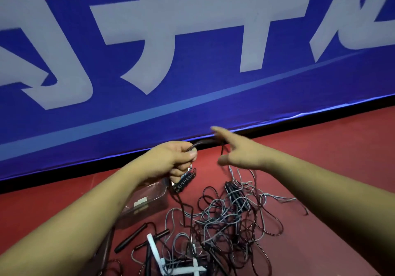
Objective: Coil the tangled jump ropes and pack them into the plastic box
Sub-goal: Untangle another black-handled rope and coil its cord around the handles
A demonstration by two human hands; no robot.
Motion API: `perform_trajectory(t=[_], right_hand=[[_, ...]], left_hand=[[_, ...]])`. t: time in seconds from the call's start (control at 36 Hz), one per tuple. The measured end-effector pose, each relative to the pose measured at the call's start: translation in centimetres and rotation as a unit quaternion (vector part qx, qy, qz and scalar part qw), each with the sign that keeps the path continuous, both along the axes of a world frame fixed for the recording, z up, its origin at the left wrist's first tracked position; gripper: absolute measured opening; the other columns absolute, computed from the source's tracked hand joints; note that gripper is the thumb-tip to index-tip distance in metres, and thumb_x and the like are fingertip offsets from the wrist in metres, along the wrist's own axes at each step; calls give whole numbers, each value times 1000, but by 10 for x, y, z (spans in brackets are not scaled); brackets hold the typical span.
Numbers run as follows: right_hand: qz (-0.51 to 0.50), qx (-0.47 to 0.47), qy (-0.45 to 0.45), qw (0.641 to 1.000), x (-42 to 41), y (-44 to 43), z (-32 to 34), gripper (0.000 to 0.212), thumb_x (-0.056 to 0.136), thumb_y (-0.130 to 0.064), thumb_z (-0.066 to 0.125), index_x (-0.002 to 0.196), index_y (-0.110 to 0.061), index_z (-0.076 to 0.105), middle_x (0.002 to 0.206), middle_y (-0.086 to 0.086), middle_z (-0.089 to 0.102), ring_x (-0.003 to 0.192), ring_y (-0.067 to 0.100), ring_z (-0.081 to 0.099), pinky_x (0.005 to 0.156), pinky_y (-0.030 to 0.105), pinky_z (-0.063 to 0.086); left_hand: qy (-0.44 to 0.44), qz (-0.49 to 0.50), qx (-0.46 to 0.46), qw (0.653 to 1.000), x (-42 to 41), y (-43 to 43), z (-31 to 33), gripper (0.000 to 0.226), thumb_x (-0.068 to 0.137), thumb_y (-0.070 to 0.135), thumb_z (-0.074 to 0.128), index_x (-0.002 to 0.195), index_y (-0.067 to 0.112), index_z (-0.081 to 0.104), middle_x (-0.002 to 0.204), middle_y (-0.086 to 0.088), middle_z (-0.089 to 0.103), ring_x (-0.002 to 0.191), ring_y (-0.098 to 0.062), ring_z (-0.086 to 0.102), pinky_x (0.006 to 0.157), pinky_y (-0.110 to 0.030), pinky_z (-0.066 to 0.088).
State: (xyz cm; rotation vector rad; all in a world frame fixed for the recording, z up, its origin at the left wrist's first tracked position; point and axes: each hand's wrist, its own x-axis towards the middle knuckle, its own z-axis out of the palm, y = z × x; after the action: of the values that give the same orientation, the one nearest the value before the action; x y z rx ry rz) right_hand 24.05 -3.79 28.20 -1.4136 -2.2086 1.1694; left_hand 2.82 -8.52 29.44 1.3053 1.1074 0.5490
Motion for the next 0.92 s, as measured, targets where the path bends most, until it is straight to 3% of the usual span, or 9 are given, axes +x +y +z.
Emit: perform_trajectory(t=[0.11, 0.31, 0.39, 0.44, 0.58, 0.64, 0.69, 0.83, 0.92], right_hand=[[90, -65, 60, 992, -24, -14, -8, 9, 97, -19, 59, 97, -11, 62, 80, 11, 70, 71, 13, 65, 74, 27, 52], [-47, -130, 343, 929, -13, 0, 15, 32, 105, -20, 43, 75, -10, 49, 49, -3, 27, 40, 11, 23, 45, 21, 27], [-166, -113, 367, 908, -10, 10, 15, 33, 105, -21, 44, 74, -11, 47, 51, 1, 25, 38, 12, 24, 45, 22, 28], [-226, -76, 305, 922, -3, 15, 11, 34, 103, -20, 45, 71, -10, 50, 51, 5, 31, 38, 16, 32, 49, 27, 33], [-165, 44, -103, 980, 13, 21, 0, 18, 92, -20, 59, 95, -3, 58, 85, 14, 63, 79, 31, 62, 63, 32, 45], [-79, 53, -185, 978, 8, 13, 0, 62, 83, -28, 74, 130, -4, 42, 124, 17, 54, 112, 31, 56, 87, 34, 48], [4, 73, -139, 988, -6, 3, 2, 99, 76, -32, 82, 151, -9, 20, 152, 15, 36, 136, 29, 41, 110, 39, 37], [-6, 62, 76, 995, -37, -6, -2, 92, 61, -52, 83, 136, -27, 35, 131, 3, 59, 119, 18, 58, 104, 43, 45], [-62, 117, 104, 986, -35, -4, 0, 120, 69, -39, 86, 155, -23, 5, 148, 7, 37, 130, 21, 46, 104, 32, 39]], left_hand=[[27, -6, 12, 1000, -3, 1, 7, 19, 103, 11, 45, 84, 10, 48, 53, 4, 26, 45, -8, 18, 50, -27, 13], [190, -56, 73, 977, -50, 6, -33, 12, 95, 18, 65, 87, 10, 66, 81, -8, 74, 74, -17, 69, 80, -34, 54], [250, -100, 29, 963, -69, -1, -68, 36, 89, 53, 63, 94, 18, 68, 102, -4, 76, 97, -12, 67, 98, -35, 48], [241, -69, 45, 967, -65, -5, -69, 30, 101, 36, 54, 99, 10, 68, 103, -4, 75, 99, -9, 65, 97, -28, 47], [1, 108, 50, 993, -39, 0, -33, 28, 104, 20, 39, 78, 10, 43, 60, -4, 41, 49, -20, 55, 52, -24, 36], [-22, 105, 66, 992, -30, -1, -16, 28, 103, 20, 39, 77, 11, 40, 60, 0, 31, 42, -11, 31, 43, -20, 22], [-38, 64, 49, 996, -23, -5, -1, 26, 102, 18, 41, 78, 9, 41, 56, 3, 29, 44, -7, 22, 40, -17, 16], [-75, -23, -5, 997, -15, -12, 10, 20, 91, 20, 51, 78, 7, 43, 51, 6, 25, 41, -2, 19, 36, -12, 17], [-65, -34, -22, 997, -17, -12, 10, 22, 93, 19, 54, 76, 8, 44, 50, 6, 26, 39, -2, 18, 37, -16, 11]])
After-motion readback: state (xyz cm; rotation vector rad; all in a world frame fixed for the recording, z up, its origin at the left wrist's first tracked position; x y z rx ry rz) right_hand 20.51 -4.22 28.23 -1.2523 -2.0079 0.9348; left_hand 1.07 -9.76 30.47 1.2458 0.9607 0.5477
